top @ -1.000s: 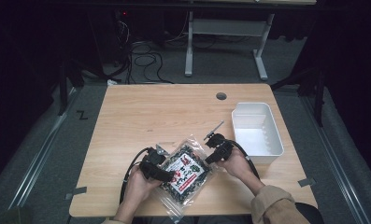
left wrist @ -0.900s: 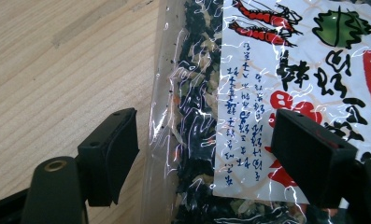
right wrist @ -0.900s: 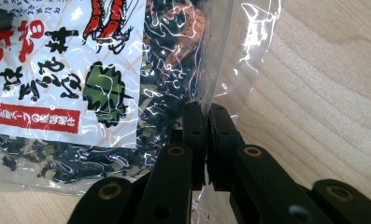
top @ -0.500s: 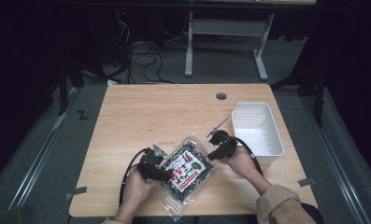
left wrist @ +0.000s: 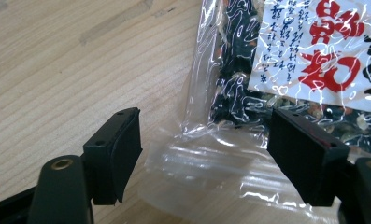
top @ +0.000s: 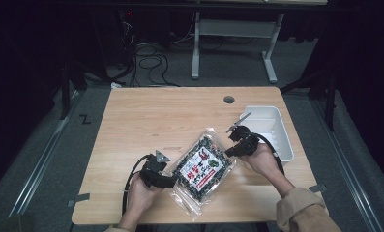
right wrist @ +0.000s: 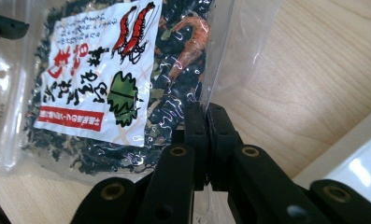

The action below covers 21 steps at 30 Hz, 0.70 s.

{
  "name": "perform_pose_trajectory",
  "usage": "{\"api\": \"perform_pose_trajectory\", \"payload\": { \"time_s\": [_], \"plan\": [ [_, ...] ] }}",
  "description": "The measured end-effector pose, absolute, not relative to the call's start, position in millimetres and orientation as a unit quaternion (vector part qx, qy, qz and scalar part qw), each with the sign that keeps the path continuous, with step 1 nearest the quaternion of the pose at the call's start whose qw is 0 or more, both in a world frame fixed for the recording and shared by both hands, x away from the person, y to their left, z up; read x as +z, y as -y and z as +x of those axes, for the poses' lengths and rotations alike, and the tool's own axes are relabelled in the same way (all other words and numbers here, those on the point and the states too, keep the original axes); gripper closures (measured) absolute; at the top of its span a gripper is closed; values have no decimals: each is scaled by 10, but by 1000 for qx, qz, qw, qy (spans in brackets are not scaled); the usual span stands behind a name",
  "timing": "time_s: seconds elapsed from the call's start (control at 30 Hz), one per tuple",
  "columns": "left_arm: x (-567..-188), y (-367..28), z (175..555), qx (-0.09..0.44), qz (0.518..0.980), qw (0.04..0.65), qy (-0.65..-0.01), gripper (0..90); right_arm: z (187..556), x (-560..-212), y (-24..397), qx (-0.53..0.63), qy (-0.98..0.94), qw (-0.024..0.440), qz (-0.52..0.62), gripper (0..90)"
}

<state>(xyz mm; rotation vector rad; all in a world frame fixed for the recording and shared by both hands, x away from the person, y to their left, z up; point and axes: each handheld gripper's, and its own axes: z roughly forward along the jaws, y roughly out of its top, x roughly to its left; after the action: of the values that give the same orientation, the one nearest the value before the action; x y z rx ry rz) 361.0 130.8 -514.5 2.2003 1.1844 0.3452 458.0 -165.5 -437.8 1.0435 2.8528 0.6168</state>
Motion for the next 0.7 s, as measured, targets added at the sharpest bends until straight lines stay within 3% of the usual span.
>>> {"api": "perform_pose_trajectory", "payload": {
  "time_s": [0.7],
  "plan": [
    [-5165,-1297,3611,125,835,297,-447,281,4587,-4064,1798,214,-918,44,332,900]
  ]
}}
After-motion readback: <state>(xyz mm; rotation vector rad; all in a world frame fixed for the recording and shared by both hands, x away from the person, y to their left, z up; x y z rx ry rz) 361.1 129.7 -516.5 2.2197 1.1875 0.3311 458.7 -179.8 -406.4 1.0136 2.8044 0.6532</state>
